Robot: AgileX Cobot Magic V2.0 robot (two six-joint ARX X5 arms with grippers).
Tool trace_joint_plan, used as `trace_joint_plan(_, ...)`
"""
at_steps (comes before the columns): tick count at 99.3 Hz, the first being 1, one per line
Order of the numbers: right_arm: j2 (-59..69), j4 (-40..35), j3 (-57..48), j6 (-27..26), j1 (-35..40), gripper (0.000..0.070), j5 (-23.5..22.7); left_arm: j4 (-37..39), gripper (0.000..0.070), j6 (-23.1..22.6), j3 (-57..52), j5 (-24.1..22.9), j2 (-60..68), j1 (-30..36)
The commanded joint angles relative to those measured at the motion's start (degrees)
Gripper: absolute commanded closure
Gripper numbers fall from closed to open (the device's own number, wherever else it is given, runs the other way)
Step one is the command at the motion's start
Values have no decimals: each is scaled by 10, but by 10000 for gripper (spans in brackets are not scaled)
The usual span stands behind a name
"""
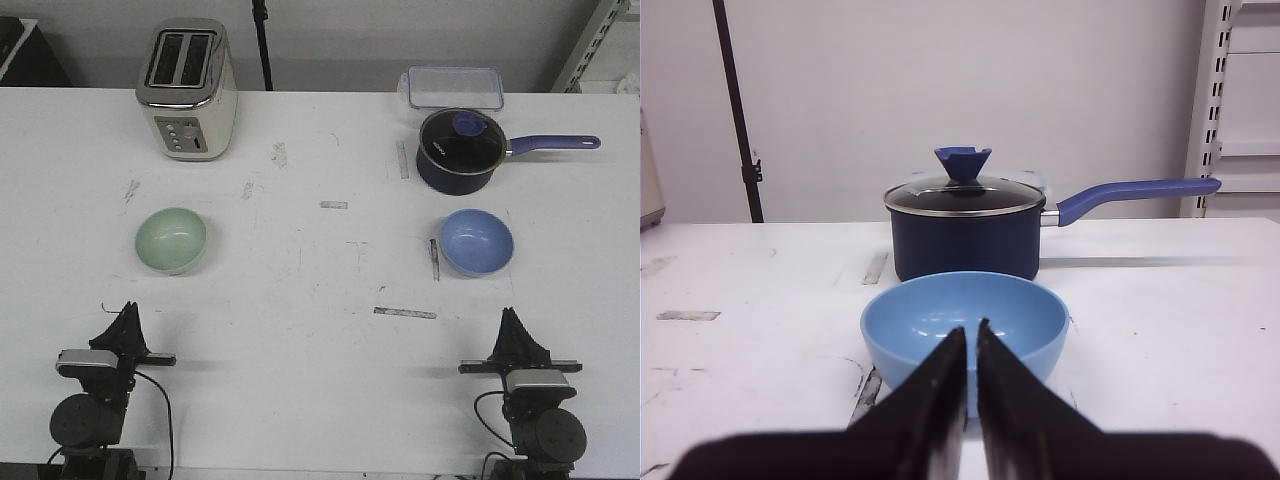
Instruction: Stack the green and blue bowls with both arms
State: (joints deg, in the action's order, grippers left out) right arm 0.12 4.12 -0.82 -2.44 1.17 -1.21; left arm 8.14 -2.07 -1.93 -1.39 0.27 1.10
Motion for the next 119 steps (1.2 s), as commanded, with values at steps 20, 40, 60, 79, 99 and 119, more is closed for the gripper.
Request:
trace_joint_plan(20, 0, 6, 1, -12, 1, 690, -5, 8, 699, 0, 12, -1, -1, -1)
trace_joint_plan(40, 0, 7, -5, -20, 0, 690, -5, 8, 698, 0, 12, -1, -1, -1)
trace_joint_plan(60, 0, 7, -34, 13, 0, 690, -4, 8, 698, 0, 12, -1, -1, -1)
trace_joint_plan(79, 0, 3, -52, 28, 0, 690, 2, 8, 699, 0, 12, -1, -1, -1)
trace_joint_plan(99, 14, -55, -90, 30, 0, 690, 12, 8, 698, 0, 12, -1, -1, -1)
trace_joint_plan(119, 81, -86, -145, 29, 0, 690, 12, 8, 698, 0, 12, -1, -1, -1)
